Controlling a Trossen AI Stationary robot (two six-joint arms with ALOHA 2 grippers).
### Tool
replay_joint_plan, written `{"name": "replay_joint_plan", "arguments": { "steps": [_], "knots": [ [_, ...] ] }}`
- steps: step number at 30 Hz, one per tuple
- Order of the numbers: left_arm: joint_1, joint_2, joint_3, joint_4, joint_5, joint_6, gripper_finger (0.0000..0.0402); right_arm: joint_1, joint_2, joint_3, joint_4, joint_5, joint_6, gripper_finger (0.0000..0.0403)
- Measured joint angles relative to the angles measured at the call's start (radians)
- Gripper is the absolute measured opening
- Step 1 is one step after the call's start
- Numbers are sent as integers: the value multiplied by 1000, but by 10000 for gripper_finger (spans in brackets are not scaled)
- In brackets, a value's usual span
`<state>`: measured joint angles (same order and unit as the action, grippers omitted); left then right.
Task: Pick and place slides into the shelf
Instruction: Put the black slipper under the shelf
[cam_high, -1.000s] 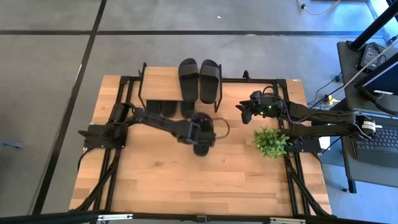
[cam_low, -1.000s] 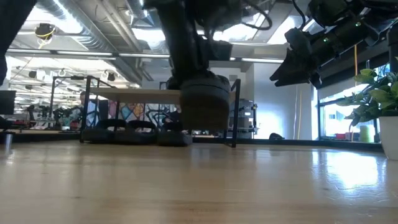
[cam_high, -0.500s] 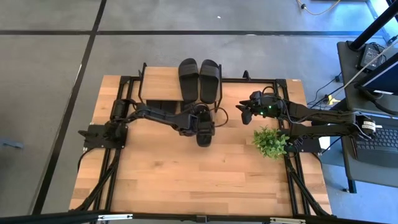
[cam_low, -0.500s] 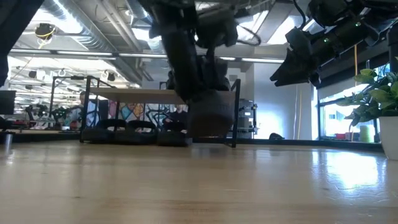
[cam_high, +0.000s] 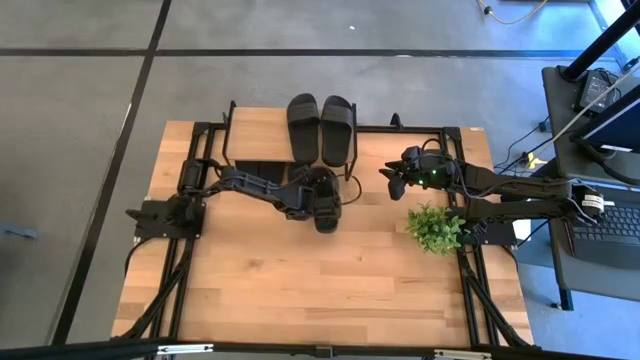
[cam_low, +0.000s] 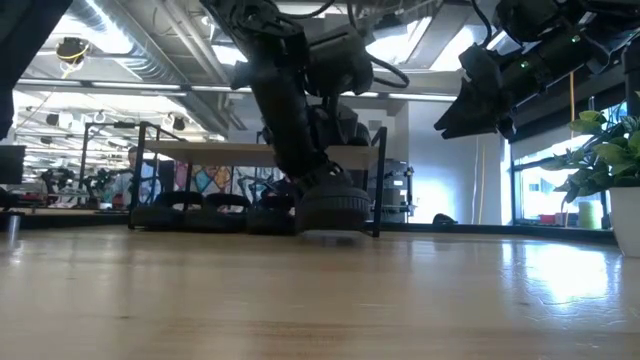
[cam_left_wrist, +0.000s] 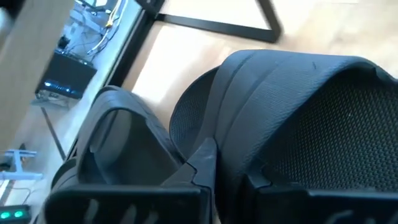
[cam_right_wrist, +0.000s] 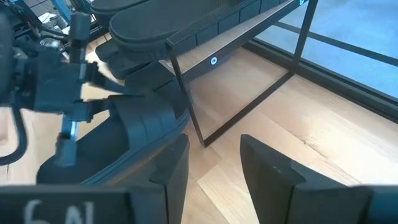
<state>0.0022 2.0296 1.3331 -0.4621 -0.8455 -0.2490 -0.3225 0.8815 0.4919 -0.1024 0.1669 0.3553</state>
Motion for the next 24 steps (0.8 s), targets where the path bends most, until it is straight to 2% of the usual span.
{"name": "replay_joint_plan", "arguments": {
  "steps": [10, 18, 24],
  "knots": [
    [42, 0, 0, 2, 51, 2, 37, 0, 0, 0, 0, 0, 2, 145],
    [37, 0, 0, 3, 53, 179, 42, 0, 0, 0, 0, 0, 2, 145],
    [37, 0, 0, 7, 128, 182, 62, 0, 0, 0, 0, 0, 2, 145]
  ]
}}
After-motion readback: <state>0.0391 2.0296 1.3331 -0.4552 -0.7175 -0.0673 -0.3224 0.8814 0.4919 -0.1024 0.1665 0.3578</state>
